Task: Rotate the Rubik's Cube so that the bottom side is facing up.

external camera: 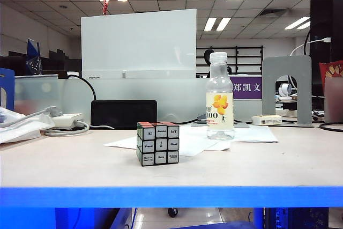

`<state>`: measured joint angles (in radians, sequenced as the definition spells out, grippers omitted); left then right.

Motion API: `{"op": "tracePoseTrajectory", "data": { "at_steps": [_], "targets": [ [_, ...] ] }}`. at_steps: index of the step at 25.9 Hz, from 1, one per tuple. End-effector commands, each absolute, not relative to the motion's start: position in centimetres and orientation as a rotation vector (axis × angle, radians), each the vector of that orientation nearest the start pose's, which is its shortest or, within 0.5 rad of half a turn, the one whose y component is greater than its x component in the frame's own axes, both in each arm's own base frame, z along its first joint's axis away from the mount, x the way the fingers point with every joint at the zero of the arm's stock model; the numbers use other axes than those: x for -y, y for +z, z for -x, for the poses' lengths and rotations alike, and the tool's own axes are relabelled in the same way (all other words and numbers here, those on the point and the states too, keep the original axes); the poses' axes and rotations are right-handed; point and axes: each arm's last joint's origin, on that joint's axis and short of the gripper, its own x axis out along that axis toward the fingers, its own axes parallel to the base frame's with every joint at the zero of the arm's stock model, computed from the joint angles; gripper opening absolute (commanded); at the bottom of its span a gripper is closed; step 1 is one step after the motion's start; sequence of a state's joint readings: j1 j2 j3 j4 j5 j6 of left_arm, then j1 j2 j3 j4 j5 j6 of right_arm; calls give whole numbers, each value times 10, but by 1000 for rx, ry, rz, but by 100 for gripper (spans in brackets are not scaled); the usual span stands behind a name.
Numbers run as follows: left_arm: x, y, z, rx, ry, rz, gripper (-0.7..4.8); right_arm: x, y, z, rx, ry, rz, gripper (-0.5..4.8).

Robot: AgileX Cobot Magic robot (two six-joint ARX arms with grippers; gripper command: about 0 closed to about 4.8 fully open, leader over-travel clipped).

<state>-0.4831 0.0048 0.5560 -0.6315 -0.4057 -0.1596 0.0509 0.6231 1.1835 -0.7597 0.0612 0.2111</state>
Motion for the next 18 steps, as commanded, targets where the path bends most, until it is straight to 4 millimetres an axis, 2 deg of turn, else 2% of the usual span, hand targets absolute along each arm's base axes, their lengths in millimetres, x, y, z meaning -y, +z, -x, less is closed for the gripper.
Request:
{"op": "tracePoseTrajectory", "data": {
  "at_steps": [1,9,14,18],
  "targets": [
    [2,283,-29,-20,-63,158,-6,0,402,-63,-180,-95,-196,9],
    [0,282,-30,-8,21,133,-6,2,343,-44,-194,-139,-277,9],
    [1,284,-32,24,20,145,-6,2,311,-45,-228,-145,-275,9],
    [2,277,-36,8,37,116,-6,2,284,-52,-289,-150,-269,9]
  ]
}}
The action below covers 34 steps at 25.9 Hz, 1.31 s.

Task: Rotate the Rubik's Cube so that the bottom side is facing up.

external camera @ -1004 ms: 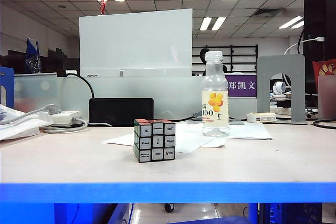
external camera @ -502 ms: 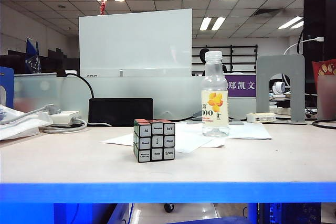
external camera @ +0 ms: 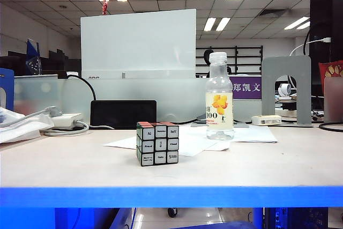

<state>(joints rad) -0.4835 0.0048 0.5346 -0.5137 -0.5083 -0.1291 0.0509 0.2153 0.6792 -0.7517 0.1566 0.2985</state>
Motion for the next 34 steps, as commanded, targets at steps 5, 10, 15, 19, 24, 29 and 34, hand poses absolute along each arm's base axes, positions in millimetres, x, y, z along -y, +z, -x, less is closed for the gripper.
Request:
{"op": "tracePoseTrajectory", "data": {
  "at_steps": [5,10,15,19,24,29,34],
  "targets": [
    [4,271,-39,-11,40,105,-6,1,262,-64,-303,-169,-363,9],
    [4,276,-39,38,38,132,32,1,265,-71,-195,-151,-378,9],
    [4,276,-39,31,32,128,30,0,280,-74,-41,-85,-219,9],
    [4,276,-39,31,32,128,30,-1,286,-74,15,-33,-180,9],
    [4,276,-39,31,32,128,30,-1,285,-74,8,-32,-182,9],
    [4,276,-39,31,31,128,30,-1,286,-74,19,-31,-180,9],
    [4,276,-39,31,31,128,30,-1,287,-74,20,-31,-180,9]
  ]
}}
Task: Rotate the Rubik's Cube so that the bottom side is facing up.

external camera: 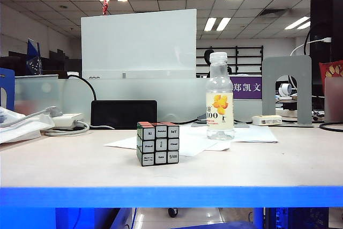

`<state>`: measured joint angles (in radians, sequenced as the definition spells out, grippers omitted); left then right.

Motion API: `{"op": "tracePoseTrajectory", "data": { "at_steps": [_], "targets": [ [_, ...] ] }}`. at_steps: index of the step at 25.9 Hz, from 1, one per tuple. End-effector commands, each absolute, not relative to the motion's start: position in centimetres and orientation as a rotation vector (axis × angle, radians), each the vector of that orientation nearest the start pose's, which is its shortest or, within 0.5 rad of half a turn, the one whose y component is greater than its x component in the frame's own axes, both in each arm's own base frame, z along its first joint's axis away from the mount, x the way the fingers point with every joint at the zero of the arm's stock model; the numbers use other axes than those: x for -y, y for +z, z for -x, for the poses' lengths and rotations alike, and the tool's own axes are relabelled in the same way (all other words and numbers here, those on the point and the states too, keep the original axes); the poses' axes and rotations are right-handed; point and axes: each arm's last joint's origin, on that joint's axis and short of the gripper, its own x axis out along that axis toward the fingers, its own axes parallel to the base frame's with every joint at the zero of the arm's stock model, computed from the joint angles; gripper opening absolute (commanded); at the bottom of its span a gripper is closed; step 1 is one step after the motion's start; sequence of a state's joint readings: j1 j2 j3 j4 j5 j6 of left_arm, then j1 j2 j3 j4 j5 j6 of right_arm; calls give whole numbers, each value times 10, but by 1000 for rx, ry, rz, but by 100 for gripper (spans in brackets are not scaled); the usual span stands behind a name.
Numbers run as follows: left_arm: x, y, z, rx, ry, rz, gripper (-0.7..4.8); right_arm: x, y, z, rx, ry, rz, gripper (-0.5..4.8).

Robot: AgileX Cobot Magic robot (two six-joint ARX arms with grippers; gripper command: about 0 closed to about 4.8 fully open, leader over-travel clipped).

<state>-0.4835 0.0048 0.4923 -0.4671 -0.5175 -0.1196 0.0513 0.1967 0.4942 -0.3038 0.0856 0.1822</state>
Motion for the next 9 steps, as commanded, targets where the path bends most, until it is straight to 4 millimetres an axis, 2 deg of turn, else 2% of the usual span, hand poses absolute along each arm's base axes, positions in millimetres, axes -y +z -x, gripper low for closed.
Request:
{"op": "tracePoseTrajectory", "data": {
  "at_steps": [1,9],
  "targets": [
    [4,276,-39,31,31,128,30,-1,287,-74,20,-30,-180,9],
    [4,276,-39,31,31,128,30,-1,286,-74,16,-31,-180,9]
  ]
}}
